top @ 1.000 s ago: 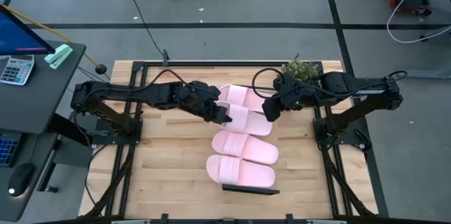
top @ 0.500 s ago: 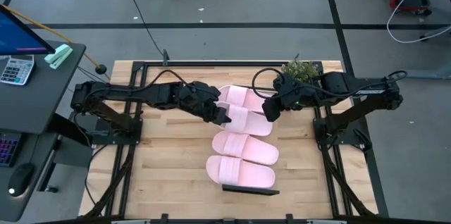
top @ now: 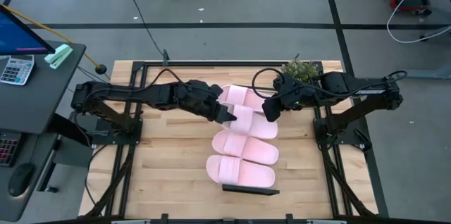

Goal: Pick and place slides into the shelf
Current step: Adjust the pink slippers on the shelf

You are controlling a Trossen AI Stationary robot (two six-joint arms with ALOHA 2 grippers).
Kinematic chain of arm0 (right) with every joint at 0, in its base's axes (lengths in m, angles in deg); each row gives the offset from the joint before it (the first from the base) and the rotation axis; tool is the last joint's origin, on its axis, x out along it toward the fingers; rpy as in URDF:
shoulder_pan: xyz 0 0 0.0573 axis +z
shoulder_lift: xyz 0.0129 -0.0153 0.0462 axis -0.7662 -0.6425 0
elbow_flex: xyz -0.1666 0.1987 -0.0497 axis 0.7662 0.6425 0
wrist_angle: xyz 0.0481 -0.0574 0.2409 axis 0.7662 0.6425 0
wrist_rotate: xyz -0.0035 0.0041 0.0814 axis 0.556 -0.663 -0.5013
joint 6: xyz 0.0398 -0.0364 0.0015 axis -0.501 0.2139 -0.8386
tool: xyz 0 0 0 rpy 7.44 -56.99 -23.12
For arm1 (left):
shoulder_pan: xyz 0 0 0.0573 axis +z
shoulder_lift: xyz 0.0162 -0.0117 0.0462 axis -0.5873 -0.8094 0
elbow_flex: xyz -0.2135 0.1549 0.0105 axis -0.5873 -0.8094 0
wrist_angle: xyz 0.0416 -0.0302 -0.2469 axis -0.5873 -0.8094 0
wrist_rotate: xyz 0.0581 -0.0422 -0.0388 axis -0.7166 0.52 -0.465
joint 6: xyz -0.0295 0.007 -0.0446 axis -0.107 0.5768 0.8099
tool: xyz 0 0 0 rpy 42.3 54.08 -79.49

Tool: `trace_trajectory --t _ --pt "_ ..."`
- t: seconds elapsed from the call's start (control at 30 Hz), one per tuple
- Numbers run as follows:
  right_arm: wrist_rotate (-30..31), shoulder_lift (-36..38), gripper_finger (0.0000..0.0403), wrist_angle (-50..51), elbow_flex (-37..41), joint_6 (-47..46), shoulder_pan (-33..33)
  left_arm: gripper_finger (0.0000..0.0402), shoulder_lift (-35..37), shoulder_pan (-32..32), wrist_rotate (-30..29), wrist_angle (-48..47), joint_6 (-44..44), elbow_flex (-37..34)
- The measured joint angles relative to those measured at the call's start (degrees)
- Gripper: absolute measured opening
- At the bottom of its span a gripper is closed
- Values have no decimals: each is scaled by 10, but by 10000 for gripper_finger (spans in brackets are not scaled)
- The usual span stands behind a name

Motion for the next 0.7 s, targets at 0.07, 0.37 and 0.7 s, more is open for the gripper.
trace_trajectory --t 0.07,0.37,0.7 --pt "0 0 17 0 0 0 0 7 -4 0 -1 -2 0 0" --pt "0 0 17 -3 1 0 0 10 -39 0 1 73 12 0" --pt "0 0 17 -7 1 0 0 10 -83 0 29 91 7 1"
